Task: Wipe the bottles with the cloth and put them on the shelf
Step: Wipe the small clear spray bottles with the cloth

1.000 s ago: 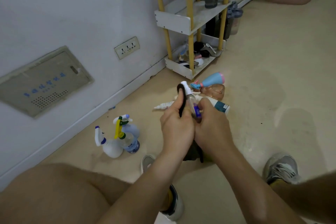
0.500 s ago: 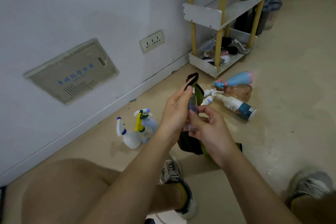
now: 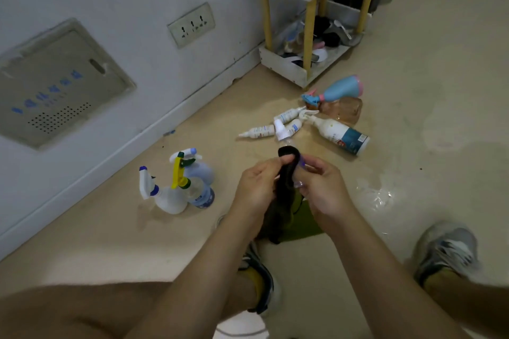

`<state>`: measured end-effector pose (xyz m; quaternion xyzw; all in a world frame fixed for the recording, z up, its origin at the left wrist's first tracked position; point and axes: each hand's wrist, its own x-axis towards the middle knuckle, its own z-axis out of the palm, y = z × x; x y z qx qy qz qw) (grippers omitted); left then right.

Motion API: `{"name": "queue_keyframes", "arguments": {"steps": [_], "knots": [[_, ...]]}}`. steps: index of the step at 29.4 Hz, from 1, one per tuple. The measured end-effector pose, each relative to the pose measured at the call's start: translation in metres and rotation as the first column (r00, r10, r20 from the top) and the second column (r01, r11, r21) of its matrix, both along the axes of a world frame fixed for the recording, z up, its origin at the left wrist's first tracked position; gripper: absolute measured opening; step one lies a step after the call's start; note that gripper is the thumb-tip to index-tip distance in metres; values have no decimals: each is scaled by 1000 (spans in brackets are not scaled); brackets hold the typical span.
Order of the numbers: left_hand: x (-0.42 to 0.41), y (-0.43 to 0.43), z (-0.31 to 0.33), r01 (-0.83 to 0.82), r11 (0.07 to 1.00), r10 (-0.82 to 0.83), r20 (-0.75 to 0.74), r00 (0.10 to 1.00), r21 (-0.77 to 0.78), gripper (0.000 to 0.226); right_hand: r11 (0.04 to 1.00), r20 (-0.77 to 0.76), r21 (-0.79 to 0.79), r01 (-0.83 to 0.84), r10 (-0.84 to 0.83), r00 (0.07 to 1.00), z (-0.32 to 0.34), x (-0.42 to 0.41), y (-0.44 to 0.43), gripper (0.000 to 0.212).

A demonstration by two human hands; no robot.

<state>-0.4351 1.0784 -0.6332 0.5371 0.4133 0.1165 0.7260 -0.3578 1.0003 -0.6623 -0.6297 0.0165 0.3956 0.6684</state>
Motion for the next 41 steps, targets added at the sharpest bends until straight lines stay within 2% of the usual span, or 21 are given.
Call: {"name": "queue_keyframes", "arguments": {"steps": [2,3,5,6,7,8,9,12,14,16,17,20,23,26,28,30,34,36,37,39,41], "knots": [[9,10,-8,102,968,-69,-146,987,231,17,992,-122,105,64,-51,991,-13,3,-5,29],[15,16,-14,155,917,-73,-225,972,368,19,984,-172,151,97,-71,983,-17,5,-7,31],[25,27,-21,163,842,-30,-256,966,515,19,965,-225,234,115,-62,972,-23,12,-11,33],[29,30,-20,131,867,-37,-200,979,481,17,966,-184,250,67,-21,983,-25,15,-12,33],[35,33,-22,131,914,-79,-148,986,383,17,972,-92,234,-17,39,995,-26,19,-13,32],[41,36,-22,155,945,-128,-111,986,288,22,974,7,198,-108,108,994,-27,22,-13,33],[46,39,-23,194,944,-170,-108,979,267,25,974,88,148,-173,161,983,-28,24,-12,34],[57,46,-31,187,884,-145,-128,981,429,9,971,211,3,-239,233,949,-35,33,-4,36],[58,51,-44,178,802,-105,-158,982,570,8,943,298,-205,-263,316,901,-46,39,5,48],[54,62,-56,218,705,-58,-252,966,675,7,863,318,-412,-291,436,842,-65,45,13,63],[51,71,-62,241,686,-25,-310,951,686,8,813,299,-488,-318,498,814,-77,47,17,69],[37,106,-85,373,643,83,-545,834,669,16,582,181,-682,-443,721,669,-121,49,20,80],[22,137,-109,506,591,107,-683,722,628,17,386,45,-787,-482,815,578,-166,44,20,93],[15,161,-132,664,537,46,-804,592,520,31,311,-33,-806,-504,826,563,-200,38,21,101],[11,173,-146,742,485,27,-856,517,463,37,345,-45,-785,-515,797,602,-215,34,23,101],[6,183,-162,772,454,17,-870,492,445,31,389,2,-791,-471,773,635,-225,32,23,93],[-5,193,-190,812,406,33,-895,445,419,25,492,165,-802,-339,728,665,-231,39,23,49],[-8,191,-197,832,392,39,-911,411,392,26,542,161,-780,-314,657,736,-222,42,27,32],[-9,190,-201,839,383,45,-915,400,386,27,583,127,-753,-306,585,801,-216,43,29,28],[-10,190,-205,849,359,49,-916,398,388,27,716,-18,-652,-250,316,949,-204,45,35,30],[-10,191,-208,859,332,52,-917,395,389,26,826,-194,-540,-163,67,979,-186,51,41,33]]}}
